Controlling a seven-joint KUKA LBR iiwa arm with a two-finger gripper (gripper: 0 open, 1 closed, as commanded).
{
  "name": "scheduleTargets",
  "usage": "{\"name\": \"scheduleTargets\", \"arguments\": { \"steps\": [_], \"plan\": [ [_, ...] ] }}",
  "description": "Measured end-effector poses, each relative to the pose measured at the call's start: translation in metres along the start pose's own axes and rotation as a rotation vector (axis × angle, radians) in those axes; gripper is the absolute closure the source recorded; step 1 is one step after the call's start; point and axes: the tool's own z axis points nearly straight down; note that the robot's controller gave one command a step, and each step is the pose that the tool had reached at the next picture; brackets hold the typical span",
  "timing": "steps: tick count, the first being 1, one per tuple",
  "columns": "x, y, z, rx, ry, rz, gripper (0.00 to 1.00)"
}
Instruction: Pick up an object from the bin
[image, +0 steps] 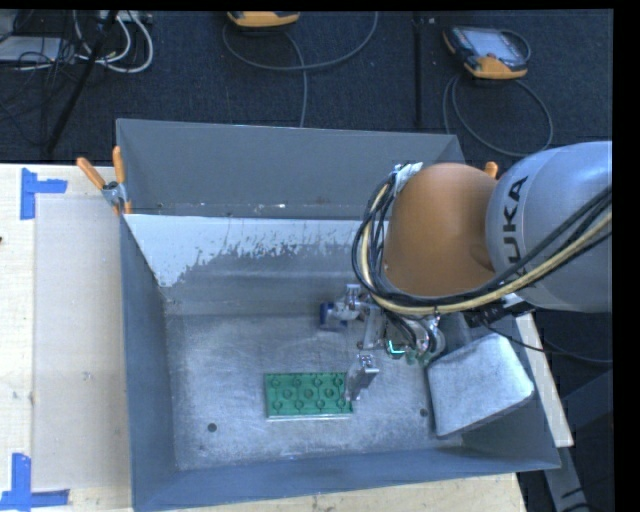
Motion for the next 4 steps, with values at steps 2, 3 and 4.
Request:
{"name": "scheduleTargets", "arguments": {
  "steps": [2, 3, 4],
  "plan": [
    [-0.009, 0.002, 0.095, 0.002, -0.009, -0.685, 0.00],
    [-0.006, -0.001, 0.094, 0.004, 0.008, -0.680, 1.00],
    [0.016, -0.009, -0.027, 0.005, -0.015, -0.678, 1.00]
  ]
}}
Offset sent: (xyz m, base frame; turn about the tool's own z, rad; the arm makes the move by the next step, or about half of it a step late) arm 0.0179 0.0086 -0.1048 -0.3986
